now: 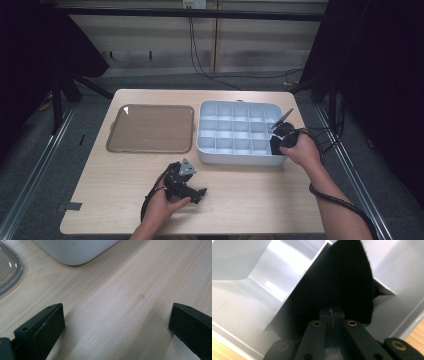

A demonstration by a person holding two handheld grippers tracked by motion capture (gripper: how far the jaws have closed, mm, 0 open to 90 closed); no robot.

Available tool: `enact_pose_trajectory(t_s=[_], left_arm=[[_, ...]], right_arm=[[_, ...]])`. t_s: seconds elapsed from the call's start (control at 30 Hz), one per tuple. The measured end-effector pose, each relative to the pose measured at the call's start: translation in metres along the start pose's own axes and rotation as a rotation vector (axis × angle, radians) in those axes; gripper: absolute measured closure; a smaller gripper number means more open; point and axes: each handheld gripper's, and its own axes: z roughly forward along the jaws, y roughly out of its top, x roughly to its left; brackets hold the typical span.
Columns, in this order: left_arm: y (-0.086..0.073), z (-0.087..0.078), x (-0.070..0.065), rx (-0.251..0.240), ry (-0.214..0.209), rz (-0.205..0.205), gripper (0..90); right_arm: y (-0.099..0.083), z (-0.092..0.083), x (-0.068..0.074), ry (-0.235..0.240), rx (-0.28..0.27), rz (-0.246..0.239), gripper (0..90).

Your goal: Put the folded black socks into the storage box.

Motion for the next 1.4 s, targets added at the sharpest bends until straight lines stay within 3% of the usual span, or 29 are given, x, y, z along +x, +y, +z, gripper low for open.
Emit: enact_pose_trajectory(t_s=[0.33,0.87,1.4], left_arm=[[0.000,0.000,0.000,-0.003,0.000,-0.003,0.0],[0.000,0.000,0.000,-0.003,0.003,0.004,0.0],[-0.001,0.000,0.001,-0.010,0.000,0.004,0.0]], right_arm=[[-0.002,-0.004,-0.003,0.018,-0.007,0.018,90.0],[-0.002,-0.025,-0.005,0.003,-0.051,0.021,89.0],[-0.004,-0.045,-0.002,0.011,-0.119,0.014,70.2]])
